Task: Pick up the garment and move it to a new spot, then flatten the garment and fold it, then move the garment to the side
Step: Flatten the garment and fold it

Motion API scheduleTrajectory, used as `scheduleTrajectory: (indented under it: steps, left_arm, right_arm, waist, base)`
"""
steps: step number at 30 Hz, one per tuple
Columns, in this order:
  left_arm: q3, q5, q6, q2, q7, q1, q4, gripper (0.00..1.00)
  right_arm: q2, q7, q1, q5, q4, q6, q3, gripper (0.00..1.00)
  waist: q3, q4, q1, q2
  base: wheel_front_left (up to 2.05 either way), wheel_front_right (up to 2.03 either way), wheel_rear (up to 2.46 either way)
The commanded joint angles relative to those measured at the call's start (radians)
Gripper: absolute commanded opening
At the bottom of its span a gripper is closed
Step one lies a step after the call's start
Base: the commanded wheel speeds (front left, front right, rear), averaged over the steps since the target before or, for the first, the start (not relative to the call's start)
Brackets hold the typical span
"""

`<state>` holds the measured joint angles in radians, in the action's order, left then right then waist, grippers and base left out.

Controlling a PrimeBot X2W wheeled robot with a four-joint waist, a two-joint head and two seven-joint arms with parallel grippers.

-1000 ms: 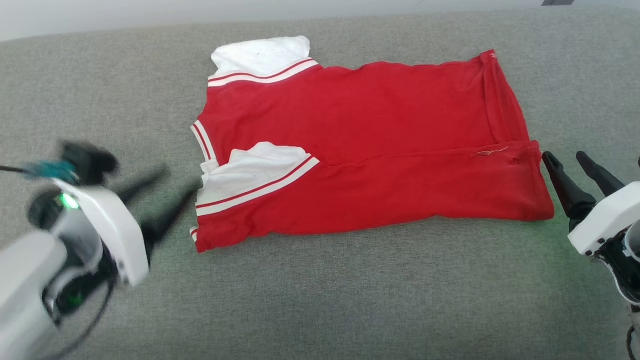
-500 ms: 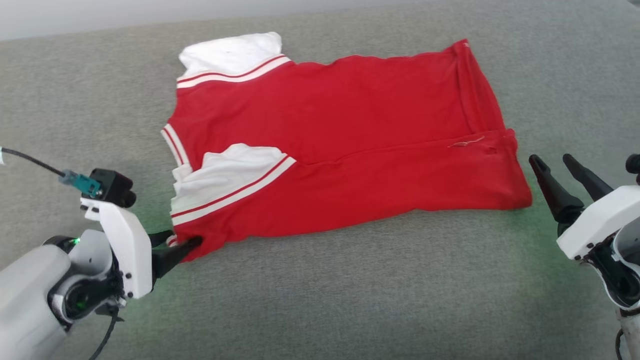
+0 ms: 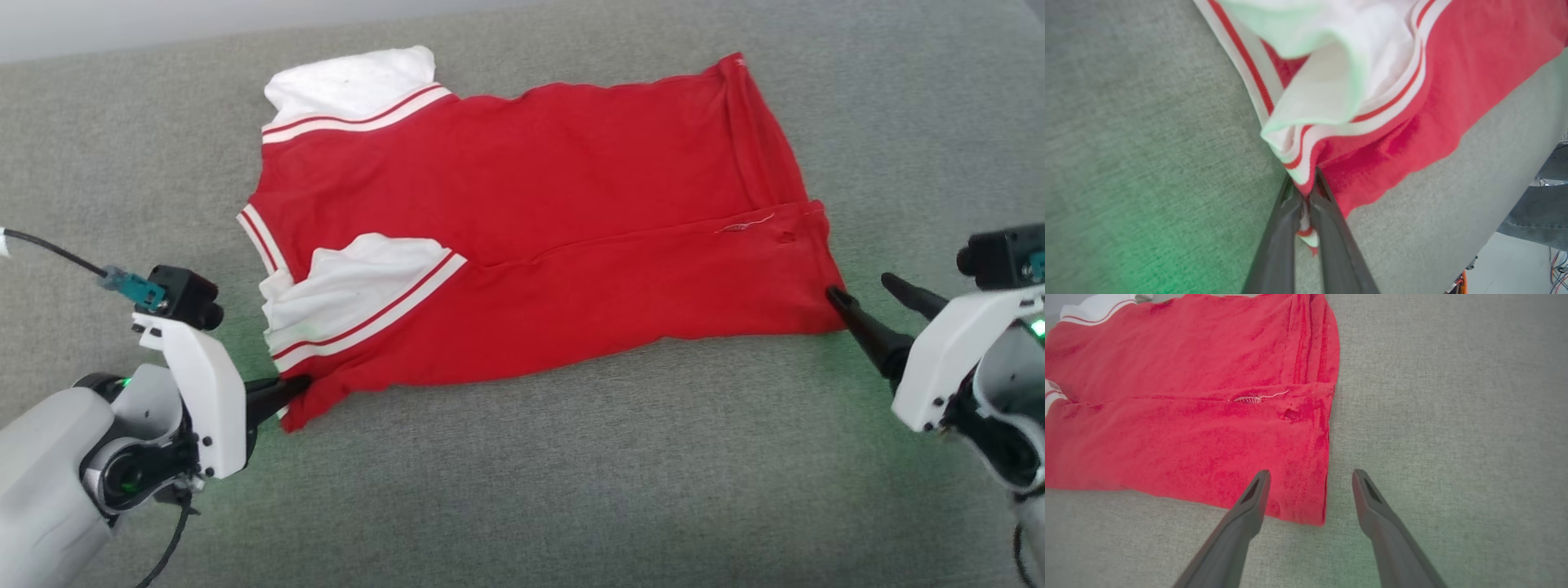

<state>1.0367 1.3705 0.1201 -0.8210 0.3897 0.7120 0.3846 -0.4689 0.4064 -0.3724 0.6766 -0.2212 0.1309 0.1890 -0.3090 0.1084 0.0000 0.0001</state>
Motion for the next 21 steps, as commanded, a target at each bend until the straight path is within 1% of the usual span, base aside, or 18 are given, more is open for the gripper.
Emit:
scheduleTrajectory:
  steps: [1, 7, 11, 12, 13, 14, 15, 18, 21]
  left_arm:
    - [0.021, -0.016, 0.0, 0.03, -0.001, -0.001, 0.008, 0.0]
    - [0.013, -0.043, 0.005, 0.066, -0.051, 0.026, 0.023, 0.0]
    - [0.02, -0.053, 0.004, 0.09, -0.078, 0.035, 0.046, 0.0]
    - [0.021, -0.055, 0.005, 0.096, -0.087, 0.036, 0.051, 0.0]
    - [0.021, -0.058, 0.006, 0.103, -0.097, 0.037, 0.054, 0.0]
    - [0.02, -0.06, 0.006, 0.109, -0.108, 0.038, 0.058, 0.0]
    - [0.02, -0.063, 0.007, 0.113, -0.12, 0.037, 0.063, 0.0]
    - [0.029, -0.064, 0.008, 0.118, -0.139, 0.028, 0.066, 0.0]
    - [0.037, -0.059, 0.008, 0.11, -0.159, 0.009, 0.06, 0.0]
  right_arm:
    - [-0.014, 0.026, -0.027, -0.004, -0.007, -0.001, 0.008, 1.0]
    - [-0.026, 0.126, -0.103, -0.001, -0.097, 0.0, 0.034, 1.0]
    - [-0.016, 0.167, -0.134, -0.026, -0.173, 0.0, 0.092, 1.0]
    - [-0.009, 0.178, -0.133, -0.024, -0.193, 0.0, 0.11, 0.9]
    - [-0.003, 0.188, -0.129, -0.019, -0.21, 0.0, 0.125, 0.47]
    - [0.004, 0.198, -0.124, -0.008, -0.219, 0.0, 0.141, 0.07]
    - [0.004, 0.195, -0.123, -0.002, -0.224, 0.001, 0.149, 0.0]
    - [-0.013, 0.171, -0.121, 0.014, -0.232, 0.0, 0.149, 0.0]
    - [-0.032, 0.14, -0.11, 0.021, -0.222, 0.0, 0.136, 0.0]
  waist:
    - [-0.008, -0.008, 0.0, -0.0001]
    - [-0.032, -0.042, 0.0, -0.0001]
    - [-0.041, -0.062, 0.0, -0.0001]
    - [-0.04, -0.066, 0.0, -0.0001]
    - [-0.039, -0.071, 0.0, -0.0001]
    - [-0.036, -0.076, 0.0, -0.0001]
    - [-0.034, -0.08, 0.0, -0.0001]
    - [-0.022, -0.089, 0.0, -0.0001]
    - [-0.001, -0.097, 0.0, -0.0001]
  base:
    - [0.0, 0.0, 0.0]
    - [0.0, 0.0, 0.0]
    - [0.0, 0.0, 0.0]
    - [0.0, 0.0, 0.0]
    - [0.0, 0.0, 0.0]
    - [0.0, 0.0, 0.0]
    - [0.0, 0.0, 0.0]
    - [0.0, 0.0, 0.0]
    - [0.0, 0.0, 0.0]
